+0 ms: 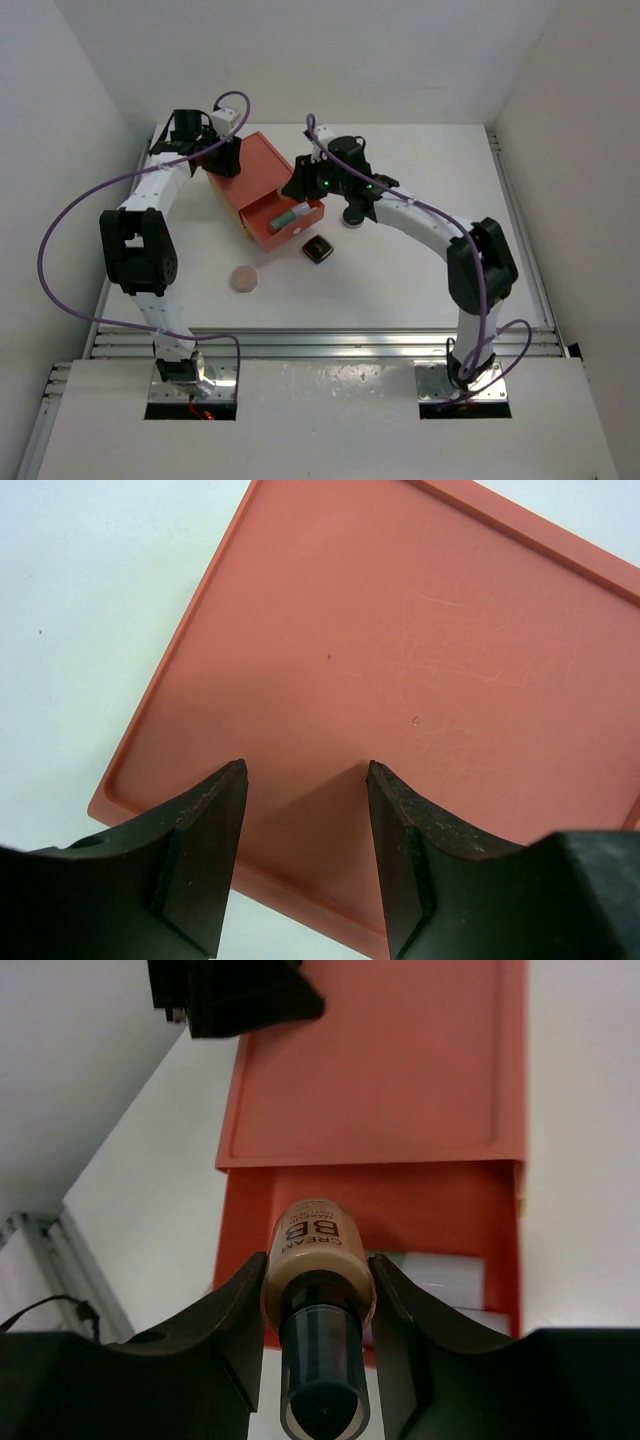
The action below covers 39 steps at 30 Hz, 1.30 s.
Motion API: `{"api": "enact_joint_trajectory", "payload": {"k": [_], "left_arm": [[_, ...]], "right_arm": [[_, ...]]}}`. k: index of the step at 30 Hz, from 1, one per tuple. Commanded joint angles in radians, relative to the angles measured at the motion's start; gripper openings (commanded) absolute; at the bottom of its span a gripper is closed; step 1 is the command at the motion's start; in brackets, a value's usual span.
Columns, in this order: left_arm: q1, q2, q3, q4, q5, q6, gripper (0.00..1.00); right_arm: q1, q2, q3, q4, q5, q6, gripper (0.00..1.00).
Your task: Organize the makeup
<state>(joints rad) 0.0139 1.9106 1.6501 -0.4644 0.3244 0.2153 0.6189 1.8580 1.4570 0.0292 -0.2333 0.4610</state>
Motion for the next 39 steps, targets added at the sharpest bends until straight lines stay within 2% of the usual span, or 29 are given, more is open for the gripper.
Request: {"api": "enact_joint_trajectory", "payload": {"k": [1, 5, 10, 14, 15, 16, 18, 22, 25, 30, 35, 39], "left_arm": [[0.018, 0.048, -0.047, -0.109, -0.010, -0.025, 0.57], [0.018, 0.048, -0.047, -0.100, -0.010, -0.034, 0.57], [0.027, 0.048, -0.047, -0.100, -0.010, -0.034, 0.57], [0.027, 0.048, -0.047, -0.091, -0.010, -0.034, 0.57], [0.027, 0.048, -0.047, -0.091, -0.010, -0.034, 0.57], [0.027, 0.048, -0.047, -0.091, -0.010, -0.034, 0.57], [0.027, 0.057, -0.047, -0.091, -0.010, -0.043, 0.57], [0.037, 0.057, -0.047, -0.091, -0.010, -0.044, 0.57], [0.037, 0.057, -0.047, -0.091, -0.010, -0.044, 0.57], [0.046, 0.057, -0.047, -0.091, -0.010, -0.044, 0.57], [0.046, 0.057, -0.047, -0.091, -0.010, -0.044, 0.57], [0.046, 0.057, -0.047, -0.091, -0.001, -0.044, 0.57]], "right_arm": [[0.013, 0.073, 0.069, 0.106, -0.152, 0.125, 0.01], [0.033, 0.151, 0.134, 0.118, -0.218, 0.154, 0.01], [0.038, 0.226, 0.181, 0.127, -0.216, 0.186, 0.02], [0.039, 0.276, 0.236, 0.078, -0.245, 0.194, 0.16], [0.039, 0.283, 0.249, 0.069, -0.253, 0.194, 0.23], [0.042, 0.285, 0.255, 0.052, -0.256, 0.191, 0.39], [0.036, 0.288, 0.256, 0.029, -0.247, 0.179, 0.56], [0.039, 0.288, 0.293, -0.052, -0.198, 0.131, 0.62], [0.039, 0.283, 0.296, -0.095, -0.147, 0.096, 0.66], [0.033, 0.270, 0.319, -0.138, -0.110, 0.039, 0.66], [0.039, 0.244, 0.336, -0.181, -0.025, -0.042, 0.54], [0.039, 0.233, 0.336, -0.192, 0.009, -0.064, 0.50]]}}
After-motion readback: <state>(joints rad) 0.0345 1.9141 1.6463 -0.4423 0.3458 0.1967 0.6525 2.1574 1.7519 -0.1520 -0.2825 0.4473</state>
